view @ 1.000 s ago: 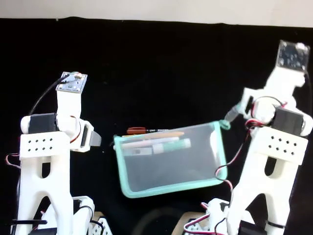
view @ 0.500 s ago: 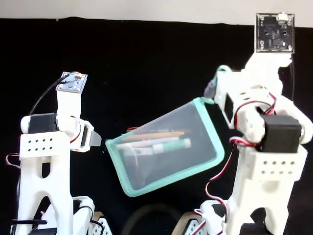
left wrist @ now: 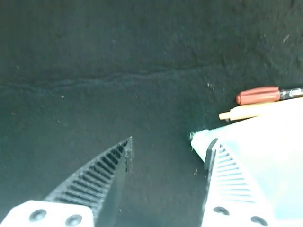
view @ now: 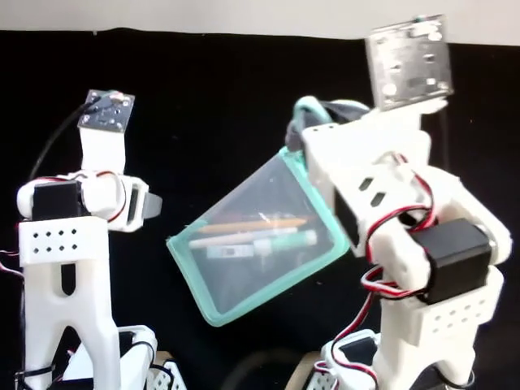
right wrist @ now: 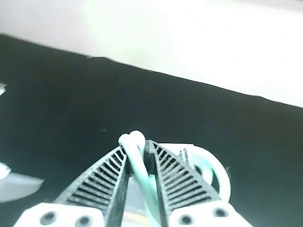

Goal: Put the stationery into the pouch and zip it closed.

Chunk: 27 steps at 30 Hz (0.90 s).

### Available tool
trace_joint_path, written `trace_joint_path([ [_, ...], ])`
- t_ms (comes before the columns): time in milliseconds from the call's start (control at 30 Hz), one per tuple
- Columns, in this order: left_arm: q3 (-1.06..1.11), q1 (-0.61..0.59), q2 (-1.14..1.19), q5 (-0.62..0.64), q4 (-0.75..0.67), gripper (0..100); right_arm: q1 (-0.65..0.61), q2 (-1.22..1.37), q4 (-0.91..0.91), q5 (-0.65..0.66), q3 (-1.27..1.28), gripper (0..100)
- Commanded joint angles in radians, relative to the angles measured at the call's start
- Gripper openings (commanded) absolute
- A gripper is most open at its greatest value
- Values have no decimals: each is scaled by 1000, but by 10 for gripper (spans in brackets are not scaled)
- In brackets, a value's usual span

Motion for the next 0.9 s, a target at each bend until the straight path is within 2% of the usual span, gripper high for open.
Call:
trace_joint_path([
  [0, -93, 5, -8, -5, 18, 270, -77, -5, -5, -12, -41, 7],
  [367, -278, 5, -8, -5, 109, 270, -246, -16, 2, -12, -42, 7],
  [533, -378, -36, -8, -5, 109, 270, -302, -15, 62, -12, -170, 7],
  [667, -427, -82, -8, -3, 109, 270, -309, -15, 120, -12, -275, 7],
  [867, -487, -81, -8, -3, 110, 270, -309, -15, 131, -12, -300, 7],
])
